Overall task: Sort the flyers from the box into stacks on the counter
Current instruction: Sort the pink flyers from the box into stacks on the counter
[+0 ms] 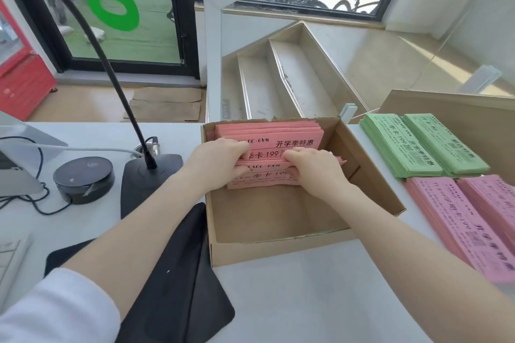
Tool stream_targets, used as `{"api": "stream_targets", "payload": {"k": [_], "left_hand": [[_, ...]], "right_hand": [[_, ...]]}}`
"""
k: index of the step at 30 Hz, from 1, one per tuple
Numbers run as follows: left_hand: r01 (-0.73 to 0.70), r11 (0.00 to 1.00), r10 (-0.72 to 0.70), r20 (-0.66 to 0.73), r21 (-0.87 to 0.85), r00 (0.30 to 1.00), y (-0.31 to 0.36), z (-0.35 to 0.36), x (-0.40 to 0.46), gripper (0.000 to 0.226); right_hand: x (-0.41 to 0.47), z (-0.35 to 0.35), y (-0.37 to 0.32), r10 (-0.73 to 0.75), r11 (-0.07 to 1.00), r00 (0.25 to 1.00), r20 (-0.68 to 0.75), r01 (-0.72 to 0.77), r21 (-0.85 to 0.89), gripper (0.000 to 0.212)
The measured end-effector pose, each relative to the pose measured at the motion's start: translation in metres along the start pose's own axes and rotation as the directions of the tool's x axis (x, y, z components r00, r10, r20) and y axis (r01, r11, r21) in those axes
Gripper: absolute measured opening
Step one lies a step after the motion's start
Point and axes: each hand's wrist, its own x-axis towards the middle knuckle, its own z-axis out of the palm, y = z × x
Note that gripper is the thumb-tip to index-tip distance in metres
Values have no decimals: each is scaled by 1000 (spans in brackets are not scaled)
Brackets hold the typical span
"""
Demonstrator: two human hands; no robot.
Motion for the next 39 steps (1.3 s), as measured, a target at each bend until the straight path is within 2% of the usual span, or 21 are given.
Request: {"api": "stream_targets", "payload": {"k": [2, 4, 5, 7, 8, 9, 13, 17, 18, 20, 21, 23, 30, 32, 33, 35, 37, 38, 39], "left_hand": [[32, 989, -46, -90, -145, 995, 7, 0, -13, 22], [4, 922, -116, -264, -388, 957, 21, -2, -32, 19], [-30, 843, -179, -331, -538, 927, 31, -5, -42, 20], [-112, 578, -306, -342, -808, 888, 55, -15, -62, 37], [-152, 462, -338, -332, -874, 881, 66, -19, -70, 41], [-193, 404, -344, -344, -894, 874, 79, -22, -77, 40], [-264, 431, -291, -410, -863, 865, 128, -34, -107, 34], [-226, 473, -299, -396, -852, 868, 163, -20, -142, 27], [-194, 471, -325, -374, -860, 869, 170, -10, -152, 28], [-100, 452, -376, -290, -887, 880, 179, 13, -168, 30], [-52, 445, -393, -246, -894, 886, 181, 26, -175, 33], [12, 423, -412, -180, -906, 893, 181, 45, -186, 37], [103, 254, -487, -35, -962, 873, 165, 67, -197, 23], [109, 210, -495, -9, -972, 869, 162, 70, -201, 21], [118, 202, -493, 3, -972, 870, 160, 72, -202, 22], [143, 198, -483, 31, -970, 875, 157, 75, -204, 26], [149, 186, -454, 49, -971, 890, 154, 80, -206, 30], [144, 186, -434, 50, -972, 899, 154, 81, -206, 32], [136, 192, -413, 45, -972, 909, 155, 83, -205, 32]], "right_hand": [[-13, -9, 1, -27, 999, 993, -114, 29, 15, 18], [-32, -24, 1, -33, 993, 965, -261, 61, 100, 17], [-43, -34, 1, -17, 987, 944, -330, 70, 147, 16], [-68, -55, -1, 52, 966, 897, -438, 65, 249, 15], [-80, -65, -2, 68, 963, 874, -481, 68, 260, 15], [-93, -74, -2, 63, 969, 851, -521, 74, 237, 15], [-149, -101, 6, 3, 985, 814, -581, 99, 143, 14], [-203, -106, 14, -69, 993, 868, -492, 108, 52, 17], [-213, -101, 14, -77, 996, 907, -413, 88, 8, 18], [-225, -86, 12, -65, 998, 986, -154, 60, -34, 20], [-229, -75, 11, -71, 997, 996, -54, 69, -44, 22], [-234, -55, 7, -82, 996, 995, 50, 84, -33, 24], [-246, -26, 12, 21, 963, 1000, -5, -19, 269, 25], [-253, -18, 22, 129, 874, 992, -3, -112, 472, 20], [-256, -14, 27, 193, 773, 981, 13, -160, 613, 16], [-262, -7, 35, 289, 461, 952, 102, -232, 856, 18], [-268, 2, 35, 292, 117, 932, 215, -258, 959, 30], [-270, 8, 32, 280, -7, 923, 264, -273, 962, 37], [-272, 15, 29, 267, -73, 916, 298, -289, 955, 42]]}}
